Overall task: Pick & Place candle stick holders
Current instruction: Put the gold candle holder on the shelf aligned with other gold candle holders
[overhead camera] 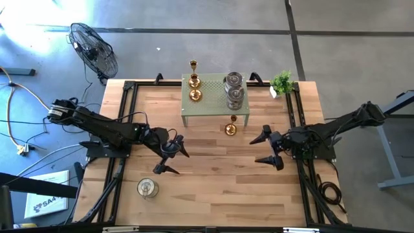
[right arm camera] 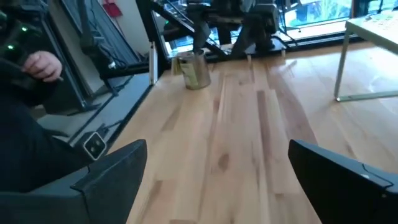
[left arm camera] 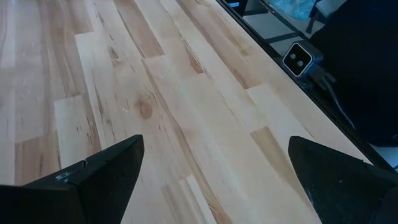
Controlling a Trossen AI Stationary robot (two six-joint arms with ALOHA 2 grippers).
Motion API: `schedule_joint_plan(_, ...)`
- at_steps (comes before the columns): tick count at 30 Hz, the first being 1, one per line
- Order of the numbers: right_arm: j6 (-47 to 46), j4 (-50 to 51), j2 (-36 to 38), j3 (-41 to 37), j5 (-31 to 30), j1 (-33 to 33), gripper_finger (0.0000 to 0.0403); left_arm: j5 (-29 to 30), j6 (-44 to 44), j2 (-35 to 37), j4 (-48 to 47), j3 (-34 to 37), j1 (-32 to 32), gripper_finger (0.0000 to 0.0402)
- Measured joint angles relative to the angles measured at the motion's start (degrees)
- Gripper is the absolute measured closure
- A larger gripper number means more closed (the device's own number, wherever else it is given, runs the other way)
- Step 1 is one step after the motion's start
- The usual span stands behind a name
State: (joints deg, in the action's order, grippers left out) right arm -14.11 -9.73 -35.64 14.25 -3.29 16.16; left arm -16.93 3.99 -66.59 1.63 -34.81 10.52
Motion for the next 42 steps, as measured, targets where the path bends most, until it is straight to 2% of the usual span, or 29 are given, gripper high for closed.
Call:
schedule_joint_plan(13, -3.89, -1.16, -0.07, -3.95, -0.90, 0.17, 0.0018, 0.18, -1.28, 0.02, 1.96, 0.00, 0.00, 0.0009)
schedule_joint_plan(17, -3.88, -2.48, -1.97, -3.95, -3.20, 2.53, 0.0018, 0.18, -1.29, 0.02, 2.39, 0.00, 0.00, 0.0009)
schedule_joint_plan(23, -3.62, -5.69, -7.10, -3.95, -10.10, 6.97, 0.0018, 0.16, -1.29, 0.02, 3.98, 0.00, 0.00, 0.0009)
schedule_joint_plan(29, -2.21, -10.60, -14.02, -3.95, -18.13, 7.86, 0.0018, 0.31, -1.32, 0.02, 7.44, 0.00, 0.00, 0.0009)
schedule_joint_plan(38, 4.41, -26.00, -28.54, -3.92, -39.41, 7.82, 0.0018, 6.42, -1.31, 0.02, 8.98, 0.00, 0.00, 0.0009)
schedule_joint_plan(42, 4.15, -31.16, -34.66, -3.87, -42.71, 7.58, 0.0018, 9.38, -1.38, 0.02, 9.46, 0.00, 0.00, 0.0009)
